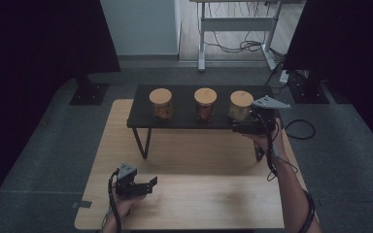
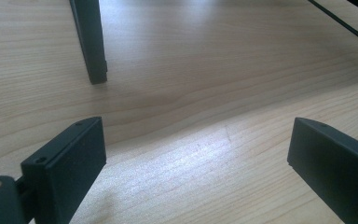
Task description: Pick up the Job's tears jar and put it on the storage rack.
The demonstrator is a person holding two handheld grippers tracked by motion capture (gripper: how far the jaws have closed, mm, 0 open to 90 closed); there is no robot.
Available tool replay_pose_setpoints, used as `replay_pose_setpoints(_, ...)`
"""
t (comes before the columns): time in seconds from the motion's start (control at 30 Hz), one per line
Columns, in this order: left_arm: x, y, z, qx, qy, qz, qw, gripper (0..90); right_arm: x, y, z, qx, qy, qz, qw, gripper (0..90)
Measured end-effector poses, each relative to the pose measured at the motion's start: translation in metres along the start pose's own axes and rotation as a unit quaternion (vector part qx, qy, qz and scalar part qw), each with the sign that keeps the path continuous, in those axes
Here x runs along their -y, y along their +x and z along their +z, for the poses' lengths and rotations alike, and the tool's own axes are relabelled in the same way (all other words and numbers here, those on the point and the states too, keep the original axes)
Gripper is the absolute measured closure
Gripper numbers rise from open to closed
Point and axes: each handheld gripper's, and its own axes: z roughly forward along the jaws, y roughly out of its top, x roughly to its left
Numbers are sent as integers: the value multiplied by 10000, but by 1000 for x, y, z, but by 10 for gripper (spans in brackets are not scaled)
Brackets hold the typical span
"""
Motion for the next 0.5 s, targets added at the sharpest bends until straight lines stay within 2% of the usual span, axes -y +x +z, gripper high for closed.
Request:
replay_pose_setpoints(0.23, -1, -1, 0, 44, -5, 39, 10000, 39, 10, 5, -12, 7, -74, -48, 10000, 4)
replay_pose_setpoints(0.5, -1, -3, 0, 49, -6, 49, 10000, 39, 30, 10, -26, -120, -181, -95, 9997, 3)
